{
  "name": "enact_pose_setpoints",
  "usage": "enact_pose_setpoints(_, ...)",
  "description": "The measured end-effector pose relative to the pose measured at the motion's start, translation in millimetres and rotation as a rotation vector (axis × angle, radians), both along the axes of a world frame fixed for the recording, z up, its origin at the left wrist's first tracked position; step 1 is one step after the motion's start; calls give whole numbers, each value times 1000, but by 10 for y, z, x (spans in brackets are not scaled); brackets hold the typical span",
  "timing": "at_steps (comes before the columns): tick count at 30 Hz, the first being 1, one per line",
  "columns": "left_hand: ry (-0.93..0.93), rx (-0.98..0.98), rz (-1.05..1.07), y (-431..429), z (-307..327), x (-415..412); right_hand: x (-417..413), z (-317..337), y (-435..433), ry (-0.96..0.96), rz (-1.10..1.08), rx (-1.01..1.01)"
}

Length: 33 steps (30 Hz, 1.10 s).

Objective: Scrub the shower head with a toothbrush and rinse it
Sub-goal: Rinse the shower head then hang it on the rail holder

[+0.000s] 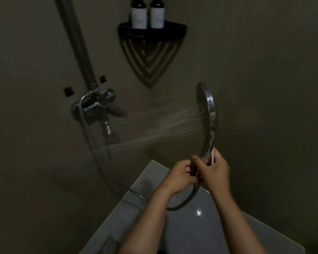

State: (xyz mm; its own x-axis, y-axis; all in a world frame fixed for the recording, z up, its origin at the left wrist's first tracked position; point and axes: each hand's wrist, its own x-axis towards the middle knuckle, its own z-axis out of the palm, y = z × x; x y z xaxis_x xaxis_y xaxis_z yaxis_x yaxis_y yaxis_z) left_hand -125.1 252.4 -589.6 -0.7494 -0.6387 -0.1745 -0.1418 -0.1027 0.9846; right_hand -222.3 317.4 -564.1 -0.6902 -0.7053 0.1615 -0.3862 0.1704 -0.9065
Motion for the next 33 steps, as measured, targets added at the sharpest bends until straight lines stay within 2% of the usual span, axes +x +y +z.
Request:
enact_pose_setpoints(9, -19, 21, 236, -402, -67, 725, 600, -28, -656, -5, 296, 41)
enact_pose_setpoints(16, -37, 26, 389, -563, -105, 1119, 967, -88, -995, -18, 434, 52)
enact_pose_setpoints(24, -12, 58, 419, -836, -32, 1252, 1118, -39, -1315, -32, 414, 54)
enact_pose_setpoints(33, 33, 18, 352, -1176, 63, 1172, 1053, 81, -1596, -12, 250, 31)
